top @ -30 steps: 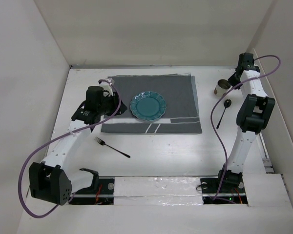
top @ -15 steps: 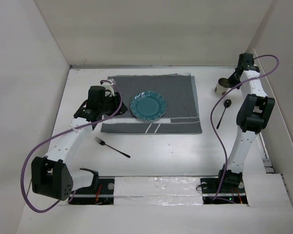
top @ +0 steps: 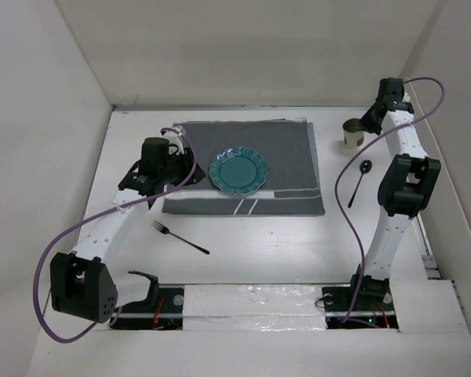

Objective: Set the dinner table for one person

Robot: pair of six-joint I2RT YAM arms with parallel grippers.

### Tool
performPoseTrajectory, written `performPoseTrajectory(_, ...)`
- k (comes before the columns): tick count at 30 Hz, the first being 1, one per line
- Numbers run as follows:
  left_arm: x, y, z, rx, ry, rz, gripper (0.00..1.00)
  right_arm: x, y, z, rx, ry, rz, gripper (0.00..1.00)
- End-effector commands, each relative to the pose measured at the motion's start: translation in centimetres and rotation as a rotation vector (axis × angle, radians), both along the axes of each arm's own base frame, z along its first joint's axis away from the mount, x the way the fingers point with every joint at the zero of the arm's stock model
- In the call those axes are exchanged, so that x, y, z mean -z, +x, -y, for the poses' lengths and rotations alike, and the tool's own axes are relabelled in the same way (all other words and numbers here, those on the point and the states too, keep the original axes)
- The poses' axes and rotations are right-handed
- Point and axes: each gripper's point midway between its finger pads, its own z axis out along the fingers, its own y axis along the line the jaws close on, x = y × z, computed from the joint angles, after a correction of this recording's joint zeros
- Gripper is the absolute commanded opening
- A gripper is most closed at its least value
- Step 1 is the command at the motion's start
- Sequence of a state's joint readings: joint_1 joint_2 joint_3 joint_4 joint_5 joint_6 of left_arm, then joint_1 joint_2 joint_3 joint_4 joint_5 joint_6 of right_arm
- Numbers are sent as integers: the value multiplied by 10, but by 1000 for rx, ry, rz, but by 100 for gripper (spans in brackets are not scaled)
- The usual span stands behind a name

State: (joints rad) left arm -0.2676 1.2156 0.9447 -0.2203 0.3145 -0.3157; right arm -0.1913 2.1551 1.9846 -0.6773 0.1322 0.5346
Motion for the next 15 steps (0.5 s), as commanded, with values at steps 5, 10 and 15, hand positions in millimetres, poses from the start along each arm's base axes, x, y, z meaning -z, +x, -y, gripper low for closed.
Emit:
performPoseTrajectory(5, -24, 9, 5, 9, -29, 66, 34, -82, 31, -88, -213, -20, 220, 0)
performPoseTrajectory(10, -23, 8, 5, 8, -32, 64, 34, -82, 41, -147, -332, 95, 265, 0)
performPoseTrajectory(15, -23, 6, 4, 5, -31, 63, 33, -86, 58, -186, -365, 226, 335, 0)
